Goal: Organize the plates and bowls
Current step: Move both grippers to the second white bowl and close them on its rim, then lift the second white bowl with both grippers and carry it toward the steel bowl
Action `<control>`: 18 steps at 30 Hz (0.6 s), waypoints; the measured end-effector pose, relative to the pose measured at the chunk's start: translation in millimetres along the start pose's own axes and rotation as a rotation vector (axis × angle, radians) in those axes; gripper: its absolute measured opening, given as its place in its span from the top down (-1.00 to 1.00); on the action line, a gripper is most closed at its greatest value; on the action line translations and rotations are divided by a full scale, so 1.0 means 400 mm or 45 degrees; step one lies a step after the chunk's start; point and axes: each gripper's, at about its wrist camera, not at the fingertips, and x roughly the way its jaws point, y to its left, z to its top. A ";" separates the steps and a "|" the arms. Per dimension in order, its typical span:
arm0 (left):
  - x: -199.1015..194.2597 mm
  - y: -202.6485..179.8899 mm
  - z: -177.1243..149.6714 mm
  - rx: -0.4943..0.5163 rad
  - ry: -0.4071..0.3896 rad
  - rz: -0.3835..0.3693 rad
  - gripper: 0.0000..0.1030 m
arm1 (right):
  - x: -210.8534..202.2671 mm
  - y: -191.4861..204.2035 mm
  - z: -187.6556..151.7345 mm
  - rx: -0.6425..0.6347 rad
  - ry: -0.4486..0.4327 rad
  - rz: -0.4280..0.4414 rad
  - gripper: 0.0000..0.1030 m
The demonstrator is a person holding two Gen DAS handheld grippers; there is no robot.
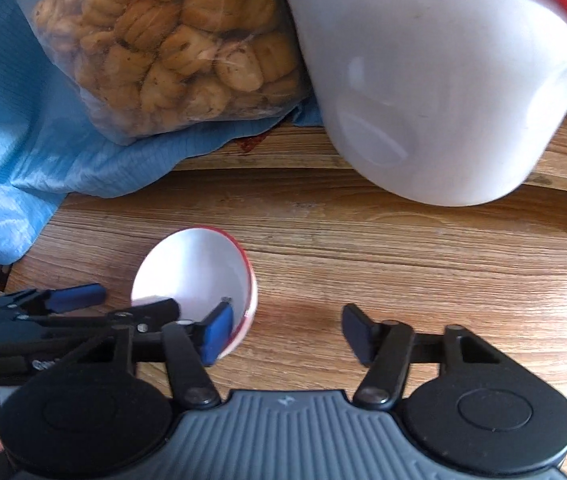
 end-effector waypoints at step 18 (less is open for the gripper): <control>-0.017 -0.095 -0.030 -0.006 -0.014 -0.049 0.68 | 0.021 -0.026 0.013 -0.059 0.060 0.211 0.73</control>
